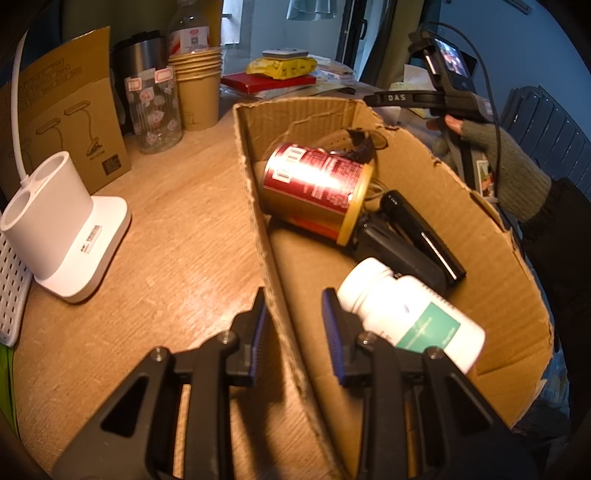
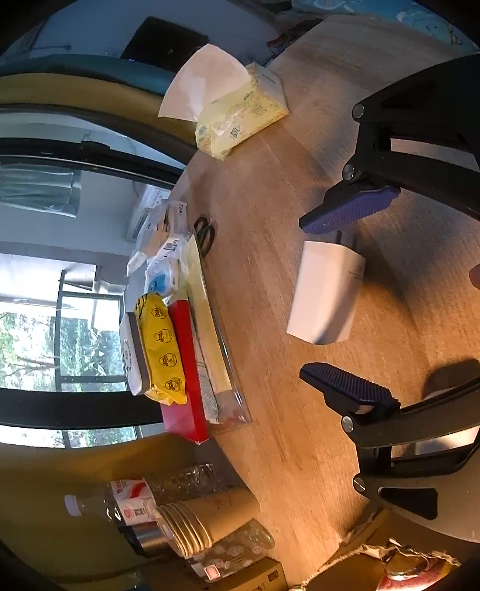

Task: Organize rigid objects
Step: 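Close the right gripper around the white charger block, then lift the charger block and carry it over the cardboard box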

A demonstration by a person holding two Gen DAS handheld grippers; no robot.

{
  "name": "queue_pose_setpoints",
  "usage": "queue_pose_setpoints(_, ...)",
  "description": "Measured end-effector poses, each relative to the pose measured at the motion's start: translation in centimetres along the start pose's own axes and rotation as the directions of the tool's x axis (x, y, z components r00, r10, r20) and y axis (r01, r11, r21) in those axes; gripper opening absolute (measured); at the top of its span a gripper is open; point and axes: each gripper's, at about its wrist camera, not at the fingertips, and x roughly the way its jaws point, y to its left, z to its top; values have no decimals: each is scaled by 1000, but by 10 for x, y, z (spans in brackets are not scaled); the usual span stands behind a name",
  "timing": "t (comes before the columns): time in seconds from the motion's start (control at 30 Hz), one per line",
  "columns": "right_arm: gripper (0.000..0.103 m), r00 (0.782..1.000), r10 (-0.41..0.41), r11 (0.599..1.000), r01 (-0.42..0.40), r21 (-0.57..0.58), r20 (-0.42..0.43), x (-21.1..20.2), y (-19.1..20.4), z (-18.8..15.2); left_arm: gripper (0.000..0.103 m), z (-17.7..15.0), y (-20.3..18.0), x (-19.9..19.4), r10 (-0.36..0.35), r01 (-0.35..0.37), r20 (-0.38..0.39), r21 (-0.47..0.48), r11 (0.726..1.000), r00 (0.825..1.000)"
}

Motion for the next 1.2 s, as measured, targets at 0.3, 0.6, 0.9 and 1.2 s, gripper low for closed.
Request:
queue_pose_setpoints(0.3, 75, 1000, 3, 999, -2, 34, -26, 12, -5, 2, 30, 0, 1, 0, -3, 3, -1, -2, 1000, 1000)
queue_pose_setpoints(0.6, 63, 999, 30, 998, -28, 48, -41, 16, -6, 2, 30, 0, 1, 0, -3, 3, -1, -2, 1000, 1000)
queue_pose_setpoints(0.9, 62, 998, 57, 998, -56, 41, -14, 4, -3, 0, 30, 0, 0, 0, -2, 2, -1, -2, 1000, 1000)
queue_pose_setpoints(1.2, 62, 995, 96, 994, -97, 54, 16, -24, 2, -2, 30, 0, 1, 0, -2, 2, -1, -2, 1000, 1000)
